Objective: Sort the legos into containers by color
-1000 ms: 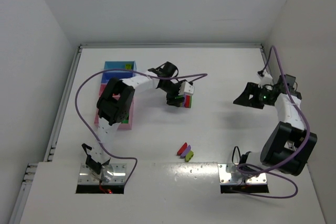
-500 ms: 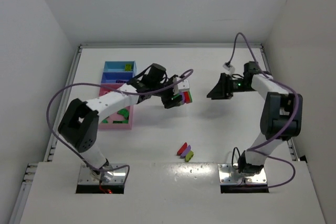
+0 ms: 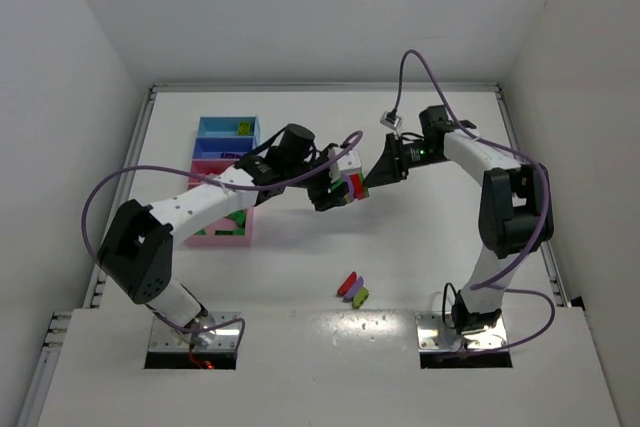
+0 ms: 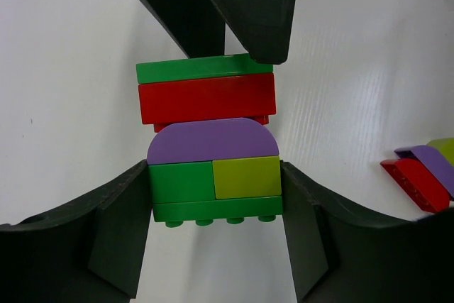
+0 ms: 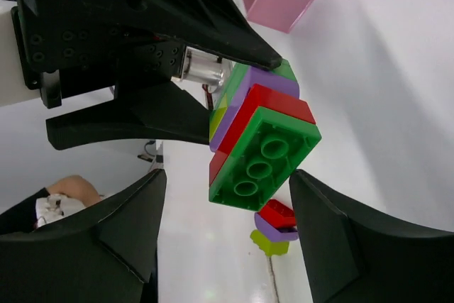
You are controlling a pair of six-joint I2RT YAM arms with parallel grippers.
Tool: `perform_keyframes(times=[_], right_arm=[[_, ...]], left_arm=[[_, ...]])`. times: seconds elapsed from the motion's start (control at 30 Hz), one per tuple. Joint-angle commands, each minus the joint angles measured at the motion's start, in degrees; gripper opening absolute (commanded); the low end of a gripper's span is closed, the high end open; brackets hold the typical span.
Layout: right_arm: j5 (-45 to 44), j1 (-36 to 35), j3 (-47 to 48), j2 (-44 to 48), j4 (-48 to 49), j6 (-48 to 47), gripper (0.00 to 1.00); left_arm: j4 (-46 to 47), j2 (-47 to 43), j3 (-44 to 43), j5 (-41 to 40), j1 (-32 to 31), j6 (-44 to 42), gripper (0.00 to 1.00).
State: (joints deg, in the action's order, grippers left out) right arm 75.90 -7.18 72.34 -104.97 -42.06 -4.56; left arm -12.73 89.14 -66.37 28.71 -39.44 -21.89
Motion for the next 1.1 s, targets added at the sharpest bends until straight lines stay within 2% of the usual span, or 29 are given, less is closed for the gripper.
perform_keyframes(times=[0.0,0.03,0.1,0.17,0.2,0.4,0.5,0.53,0.57,0.6,0.63,0.7,0.73,0.83,0.9,1.03,1.07], right_arm=[[3.91,-0.11,2.02,0.99,-1.53,-3.62,0.70],[3.38,-0.11,2.02,0.99,-1.53,-3.62,0.68],[3.38,-0.11,2.02,0.99,-1.53,-3.62,0.57],[3.38,-0.11,2.02,0.47,-1.53,-3.62,0.38],[2.68,-0.11,2.02,0.47,-1.53,-3.62,0.24],[2.15,-0.11,2.02,0.47,-1.53,-3.62,0.05],[2.15,-0.11,1.40,0.47,-1.53,-3.09,0.04],[2.15,-0.11,0.88,1.08,-1.01,-3.09,0.05],[1.45,-0.11,0.88,1.08,-1.00,-3.09,0.10],[0.05,-0.11,0.18,1.08,0.82,-0.83,0.26],[-0.74,-0.11,-0.35,1.60,2.06,0.76,0.53],[-0.75,-0.11,-1.93,1.61,4.78,3.92,0.81],[0.38,0.41,-2.46,1.61,5.32,4.46,0.89],[5.82,1.11,-1.94,-2.07,4.63,3.95,0.90],[11.34,1.64,-0.54,-5.66,2.96,2.98,0.91],[15.68,2.17,4.99,-9.28,-8.53,-7.89,0.91],[15.68,2.17,5.01,-9.29,-8.56,-7.92,0.91]], left_arm=[[2.27,-0.29,-1.04,1.17,-1.25,0.53,0.35],[2.27,-0.29,-1.04,1.17,-1.25,0.53,0.35],[2.27,0.42,-1.66,1.17,-1.25,0.53,0.35],[2.27,0.94,-2.27,1.17,-1.25,0.53,0.35],[2.27,0.94,-2.27,0.65,-1.77,0.53,0.35],[2.27,0.42,-2.27,0.12,-1.78,0.00,0.35],[2.27,-0.19,-0.87,-0.41,-1.78,0.00,0.35],[2.27,-0.20,-0.87,-0.41,-1.78,0.00,0.35],[2.27,-0.20,-0.87,-0.93,-1.78,0.00,0.35],[2.27,-0.20,-0.87,-0.94,-1.78,0.00,0.35],[2.27,-0.20,-0.87,-0.94,-1.78,0.00,0.35],[2.27,-0.73,-0.87,-0.94,-1.78,0.00,0.34],[2.27,-0.73,-1.39,-0.94,-1.78,0.00,0.34],[2.27,-0.73,-3.14,-0.06,-1.26,2.28,0.29],[2.27,-0.73,-4.20,4.06,0.15,4.04,0.27],[4.73,-1.25,-5.35,10.31,4.01,9.14,0.22],[5.69,-1.25,-5.35,10.84,4.02,10.71,0.22]])
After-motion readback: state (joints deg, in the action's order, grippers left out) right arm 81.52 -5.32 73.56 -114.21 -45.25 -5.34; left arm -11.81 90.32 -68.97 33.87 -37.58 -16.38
